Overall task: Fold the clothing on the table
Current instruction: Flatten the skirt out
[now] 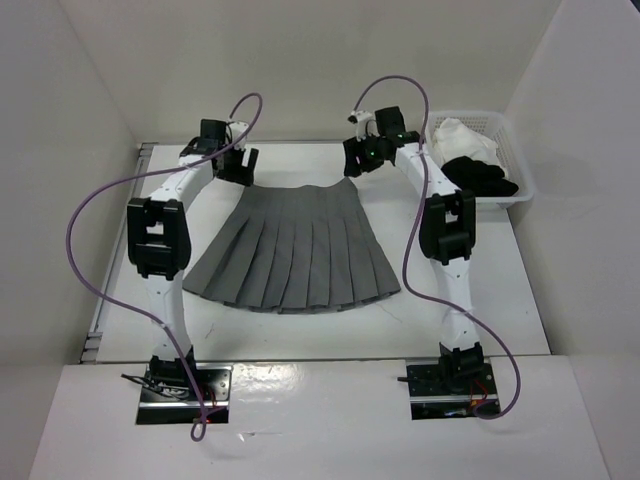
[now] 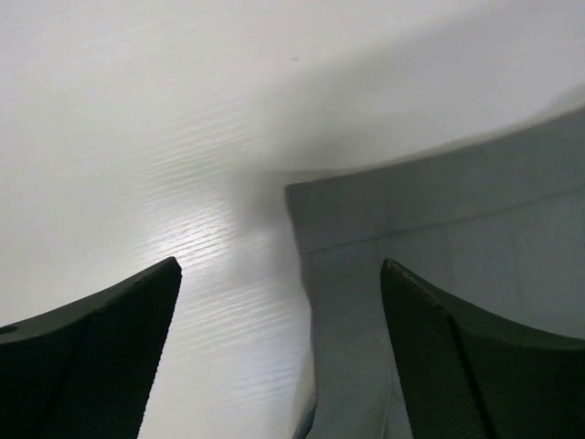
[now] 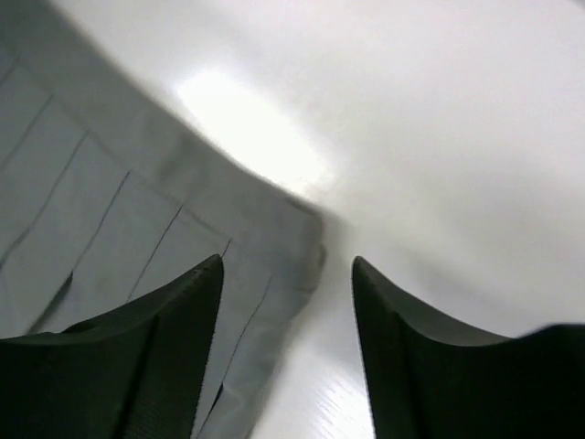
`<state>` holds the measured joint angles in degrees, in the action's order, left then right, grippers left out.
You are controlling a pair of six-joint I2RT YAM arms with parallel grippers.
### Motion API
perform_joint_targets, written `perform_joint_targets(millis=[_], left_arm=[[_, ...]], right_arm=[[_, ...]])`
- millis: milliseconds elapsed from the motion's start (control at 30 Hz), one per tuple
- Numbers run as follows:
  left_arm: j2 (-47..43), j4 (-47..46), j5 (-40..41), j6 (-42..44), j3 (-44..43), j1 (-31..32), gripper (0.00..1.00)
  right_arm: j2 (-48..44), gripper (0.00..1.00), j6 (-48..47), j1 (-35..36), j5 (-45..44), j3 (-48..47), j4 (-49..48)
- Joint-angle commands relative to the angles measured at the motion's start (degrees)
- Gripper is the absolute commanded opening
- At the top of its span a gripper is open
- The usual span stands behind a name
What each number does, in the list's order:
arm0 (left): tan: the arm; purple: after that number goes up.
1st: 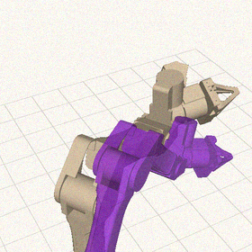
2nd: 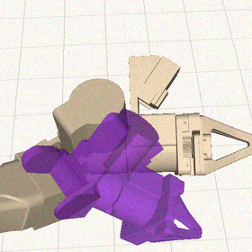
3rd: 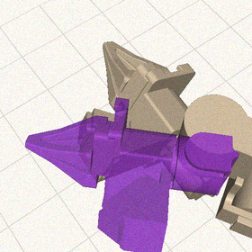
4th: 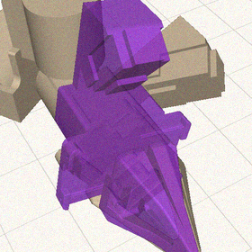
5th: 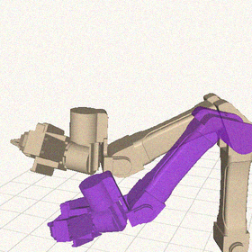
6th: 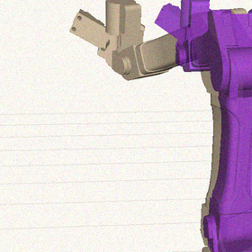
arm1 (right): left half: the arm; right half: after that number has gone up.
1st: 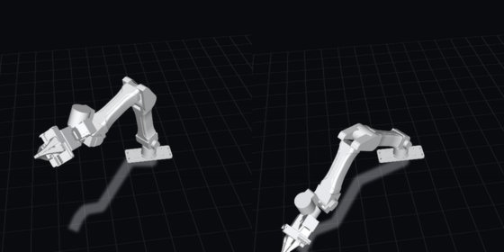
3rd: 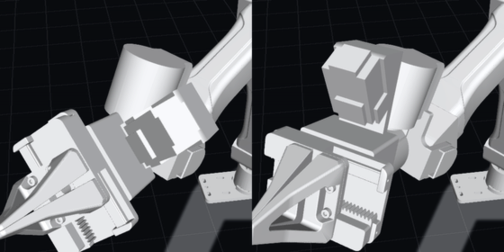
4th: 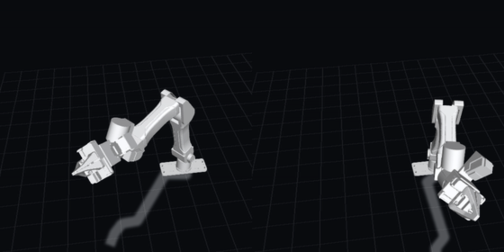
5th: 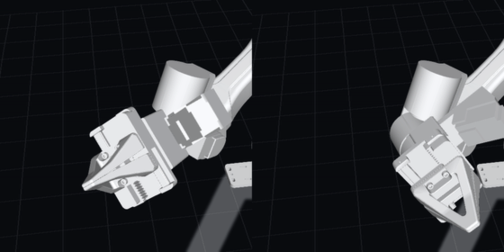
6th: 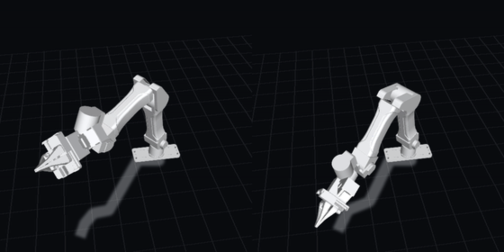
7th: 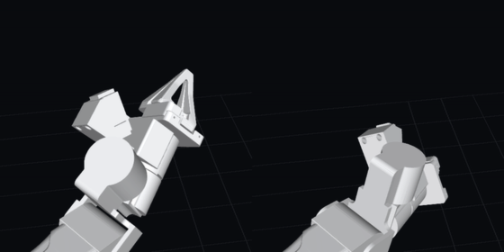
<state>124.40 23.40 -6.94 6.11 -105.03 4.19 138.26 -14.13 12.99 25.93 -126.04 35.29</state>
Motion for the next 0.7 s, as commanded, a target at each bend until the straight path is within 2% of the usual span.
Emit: perform_joint_targets(millis=[0,133,167,233,300,400,500,667], left_arm=[[-2.92,-3.97,5.35,-4.52,-1.05,-2.42,0.97],[-9.07,-0.91,4.39,-6.20,2.98,-4.19,0.99],[-10.91,-0.03,3.87,-6.20,4.47,-4.19,0.99],[-17.59,2.78,2.55,-6.20,10.18,-4.88,0.99],[-25.23,5.07,0.62,-7.08,14.31,-6.37,0.99],[-35.34,7.97,-0.09,-7.87,21.26,-11.46,0.99],[-44.48,11.40,-0.09,-7.08,26.45,-17.27,1.00],[-51.08,14.13,-2.02,-5.85,33.13,-23.16,1.00]], right_arm=[[-1.75,0.65,4.63,0.28,-8.34,-5.88,-1.89],[-9.04,0.72,4.81,1.42,-12.93,-2.39,-1.89],[-11.23,0.81,4.81,2.20,-12.93,-0.54,-1.89],[-18.61,0.87,3.76,3.96,-9.87,7.01,-1.89],[-23.36,0.97,2.45,7.28,-9.23,15.44,-1.27],[-31.62,0.97,0.86,13.52,-12.30,25.20,1.44],[-35.14,0.97,4.79,17.14,-14.24,33.21,2.07],[-38.85,0.97,10.25,18.21,-13.54,42.88,-0.30]])
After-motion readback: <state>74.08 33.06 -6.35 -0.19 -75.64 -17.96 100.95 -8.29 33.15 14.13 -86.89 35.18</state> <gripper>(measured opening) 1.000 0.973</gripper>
